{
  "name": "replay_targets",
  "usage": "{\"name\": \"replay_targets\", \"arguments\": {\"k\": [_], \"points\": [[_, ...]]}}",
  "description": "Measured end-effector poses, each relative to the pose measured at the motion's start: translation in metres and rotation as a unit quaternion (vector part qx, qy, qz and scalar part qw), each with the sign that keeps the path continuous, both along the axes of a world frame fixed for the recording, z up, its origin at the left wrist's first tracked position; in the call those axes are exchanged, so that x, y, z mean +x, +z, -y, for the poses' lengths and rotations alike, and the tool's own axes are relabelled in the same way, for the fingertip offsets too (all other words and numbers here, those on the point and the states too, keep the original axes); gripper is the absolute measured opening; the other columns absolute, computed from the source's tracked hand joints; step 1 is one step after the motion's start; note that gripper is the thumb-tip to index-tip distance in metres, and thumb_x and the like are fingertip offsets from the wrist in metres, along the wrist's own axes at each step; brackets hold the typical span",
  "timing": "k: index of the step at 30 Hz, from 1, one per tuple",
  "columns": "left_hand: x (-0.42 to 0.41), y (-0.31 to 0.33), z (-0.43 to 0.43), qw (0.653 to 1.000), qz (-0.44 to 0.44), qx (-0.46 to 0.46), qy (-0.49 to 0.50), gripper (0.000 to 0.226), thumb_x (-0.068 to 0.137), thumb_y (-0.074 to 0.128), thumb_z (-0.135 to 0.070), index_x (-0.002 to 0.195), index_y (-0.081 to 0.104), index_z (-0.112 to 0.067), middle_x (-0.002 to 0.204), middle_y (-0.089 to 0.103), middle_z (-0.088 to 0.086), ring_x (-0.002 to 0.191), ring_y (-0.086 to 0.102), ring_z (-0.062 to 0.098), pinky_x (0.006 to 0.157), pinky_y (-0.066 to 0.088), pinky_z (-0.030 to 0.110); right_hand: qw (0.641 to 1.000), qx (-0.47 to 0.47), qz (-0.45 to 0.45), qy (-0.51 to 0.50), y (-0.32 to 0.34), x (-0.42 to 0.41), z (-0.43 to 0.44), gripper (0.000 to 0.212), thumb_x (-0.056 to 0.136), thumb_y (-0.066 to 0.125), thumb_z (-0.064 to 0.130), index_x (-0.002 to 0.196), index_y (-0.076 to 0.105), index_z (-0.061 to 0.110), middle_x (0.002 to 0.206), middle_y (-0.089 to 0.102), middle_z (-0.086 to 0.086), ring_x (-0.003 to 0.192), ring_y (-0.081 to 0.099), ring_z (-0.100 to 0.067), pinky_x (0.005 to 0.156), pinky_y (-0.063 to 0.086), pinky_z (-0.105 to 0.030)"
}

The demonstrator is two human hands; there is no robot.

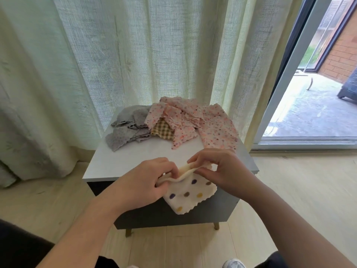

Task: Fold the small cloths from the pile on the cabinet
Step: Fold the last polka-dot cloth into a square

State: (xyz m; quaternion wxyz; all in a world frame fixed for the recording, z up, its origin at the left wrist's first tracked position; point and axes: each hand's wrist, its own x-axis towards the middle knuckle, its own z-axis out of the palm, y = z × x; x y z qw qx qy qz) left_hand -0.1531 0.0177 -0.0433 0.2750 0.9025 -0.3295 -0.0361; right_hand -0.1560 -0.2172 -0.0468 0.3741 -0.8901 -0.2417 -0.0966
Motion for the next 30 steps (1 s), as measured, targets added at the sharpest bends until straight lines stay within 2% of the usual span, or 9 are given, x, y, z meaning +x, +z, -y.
{"name": "replay_targets", "arguments": {"k": [3, 6, 10, 13, 17, 22, 25, 28, 30], "points": [[0.001, 0.001, 0.0, 0.999, -0.007, 0.035, -0.007, 0.026, 0.087, 0.059, -0.016, 0.079, 0.055, -0.041, 0.082, 0.05, -0.014, 0.074, 0.05, 0.007, 0.062, 0.036, 0.017, 1.0, -0.005, 0.001, 0.003, 0.001, -0.001, -0.001, 0.005, 0.084, 0.076, 0.015, 0.088, 0.076, 0.017, 0.096, 0.071, 0.019, 0.092, 0.064, 0.002, 0.081, 0.044, -0.007], [0.0, 0.005, -0.001, 0.995, 0.019, 0.093, 0.003, 0.033, 0.088, 0.062, -0.035, 0.062, 0.043, -0.039, 0.08, 0.048, -0.015, 0.068, 0.049, 0.007, 0.06, 0.033, 0.016, 1.0, -0.017, 0.004, 0.001, 0.002, 0.0, 0.0, 0.004, 0.083, 0.076, 0.012, 0.085, 0.075, 0.015, 0.094, 0.072, 0.014, 0.091, 0.063, 0.003, 0.08, 0.042, -0.004], [0.001, 0.01, -0.005, 0.985, 0.131, 0.097, 0.047, 0.021, 0.085, 0.063, -0.045, 0.07, 0.049, -0.039, 0.079, 0.054, -0.016, 0.061, 0.05, 0.007, 0.055, 0.031, 0.014, 0.998, -0.058, -0.005, -0.025, 0.003, 0.004, 0.006, 0.003, 0.082, 0.077, 0.015, 0.084, 0.075, 0.016, 0.092, 0.072, 0.01, 0.089, 0.061, 0.003, 0.078, 0.043, -0.005], [0.003, 0.009, -0.005, 0.964, 0.238, 0.097, 0.071, 0.021, 0.077, 0.061, -0.048, 0.065, 0.055, -0.032, 0.069, 0.053, -0.014, 0.05, 0.043, 0.005, 0.049, 0.024, 0.013, 0.996, -0.087, -0.016, -0.032, 0.003, 0.003, 0.005, 0.004, 0.083, 0.076, 0.019, 0.087, 0.075, 0.019, 0.089, 0.072, 0.008, 0.083, 0.062, -0.002, 0.078, 0.043, -0.006], [0.005, 0.007, -0.004, 0.944, 0.293, 0.103, 0.11, 0.026, 0.076, 0.061, -0.051, 0.065, 0.058, -0.027, 0.065, 0.052, -0.012, 0.049, 0.045, 0.009, 0.046, 0.031, 0.02, 0.992, -0.123, -0.013, -0.012, 0.006, 0.001, 0.004, 0.007, 0.085, 0.074, 0.022, 0.09, 0.075, 0.018, 0.087, 0.069, 0.01, 0.082, 0.059, -0.001, 0.076, 0.039, -0.003], [0.005, 0.004, -0.006, 0.948, 0.294, 0.091, 0.086, 0.022, 0.073, 0.074, -0.042, 0.067, 0.06, -0.027, 0.07, 0.055, -0.013, 0.052, 0.047, 0.01, 0.05, 0.031, 0.02, 0.996, -0.083, -0.008, -0.035, 0.006, 0.001, 0.007, 0.003, 0.083, 0.076, 0.019, 0.084, 0.073, 0.018, 0.081, 0.066, 0.013, 0.084, 0.058, 0.0, 0.076, 0.04, -0.006], [0.004, 0.006, -0.005, 0.952, 0.289, 0.064, 0.074, 0.021, 0.073, 0.074, -0.036, 0.069, 0.057, -0.026, 0.073, 0.055, -0.014, 0.052, 0.046, 0.01, 0.049, 0.033, 0.02, 0.997, -0.047, -0.002, -0.062, 0.008, 0.001, 0.009, 0.009, 0.081, 0.076, 0.015, 0.086, 0.071, 0.019, 0.08, 0.065, 0.016, 0.087, 0.057, 0.002, 0.075, 0.04, -0.005], [0.005, 0.006, -0.004, 0.967, 0.248, 0.036, 0.037, 0.018, 0.076, 0.078, -0.026, 0.076, 0.06, -0.026, 0.077, 0.054, -0.016, 0.056, 0.049, 0.01, 0.051, 0.042, 0.025, 0.996, -0.045, 0.003, -0.074, 0.01, 0.001, 0.011, 0.021, 0.081, 0.073, 0.015, 0.096, 0.069, 0.028, 0.085, 0.065, 0.016, 0.088, 0.058, 0.001, 0.077, 0.04, -0.005], [0.007, 0.006, -0.003, 0.982, 0.188, 0.008, 0.032, 0.016, 0.079, 0.077, -0.022, 0.082, 0.063, -0.026, 0.078, 0.053, -0.018, 0.062, 0.051, 0.009, 0.056, 0.047, 0.029, 0.996, -0.034, -0.014, -0.079, 0.014, 0.002, 0.015, 0.019, 0.082, 0.072, 0.014, 0.09, 0.07, 0.03, 0.084, 0.064, 0.015, 0.086, 0.058, -0.002, 0.078, 0.043, -0.01]]}}
